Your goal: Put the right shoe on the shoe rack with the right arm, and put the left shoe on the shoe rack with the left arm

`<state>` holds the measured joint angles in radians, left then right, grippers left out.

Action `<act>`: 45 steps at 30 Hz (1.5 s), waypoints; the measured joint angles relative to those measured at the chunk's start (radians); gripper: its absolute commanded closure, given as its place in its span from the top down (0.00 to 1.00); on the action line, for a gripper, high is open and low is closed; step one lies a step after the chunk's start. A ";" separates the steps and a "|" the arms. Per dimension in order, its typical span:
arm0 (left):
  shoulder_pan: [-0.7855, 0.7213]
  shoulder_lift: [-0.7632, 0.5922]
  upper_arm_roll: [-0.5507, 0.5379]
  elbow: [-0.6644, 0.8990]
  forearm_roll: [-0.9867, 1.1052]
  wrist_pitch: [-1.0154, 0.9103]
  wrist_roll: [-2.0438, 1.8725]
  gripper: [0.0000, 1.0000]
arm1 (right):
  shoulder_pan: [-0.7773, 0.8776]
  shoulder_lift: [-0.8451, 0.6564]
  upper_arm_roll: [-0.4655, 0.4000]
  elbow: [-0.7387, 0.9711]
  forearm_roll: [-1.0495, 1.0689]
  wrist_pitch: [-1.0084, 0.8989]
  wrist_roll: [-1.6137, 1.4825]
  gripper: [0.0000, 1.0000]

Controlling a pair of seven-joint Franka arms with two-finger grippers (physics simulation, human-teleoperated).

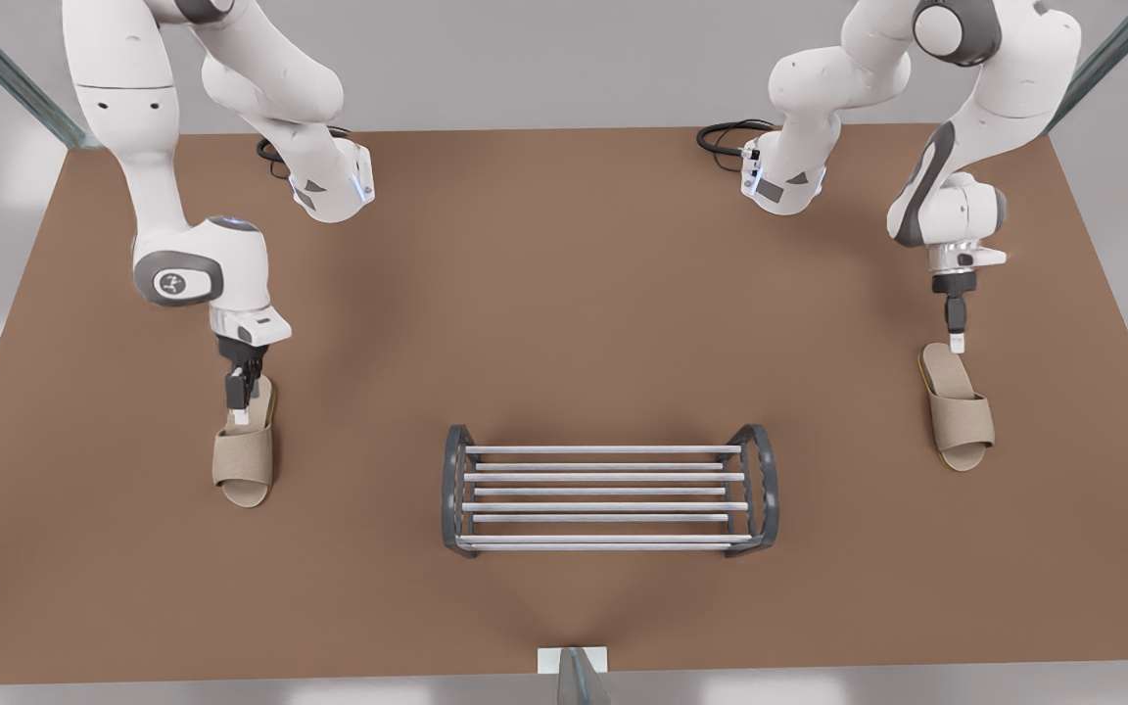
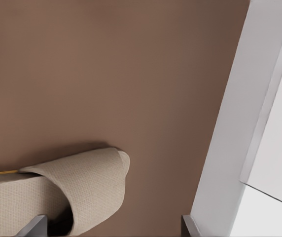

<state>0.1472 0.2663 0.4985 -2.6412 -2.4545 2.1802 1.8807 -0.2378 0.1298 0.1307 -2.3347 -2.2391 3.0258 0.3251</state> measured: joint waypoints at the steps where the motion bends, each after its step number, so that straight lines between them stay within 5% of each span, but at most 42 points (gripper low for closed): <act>1: 0.003 0.000 -0.011 0.004 -0.010 -0.002 0.016 1.00 | 0.009 0.012 0.012 -0.006 -0.048 -0.024 0.018 1.00; 16: 0.062 0.089 -0.146 0.180 -0.099 0.065 0.114 1.00 | -0.020 0.137 0.021 -0.151 -0.658 -0.455 0.680 1.00; 42: 0.140 0.175 -0.291 0.368 -0.098 0.312 -0.358 1.00 | -0.009 0.270 -0.012 -0.034 -0.658 -0.763 1.352 1.00; 45: 0.142 0.177 -0.291 0.370 -0.098 0.320 -0.423 0.84 | -0.009 0.285 -0.012 -0.011 -0.658 -0.767 1.382 1.00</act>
<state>0.2895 0.4436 0.2079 -2.2710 -2.5527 2.5006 1.4577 -0.2470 0.4144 0.1182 -2.3456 -2.8973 2.2590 1.7076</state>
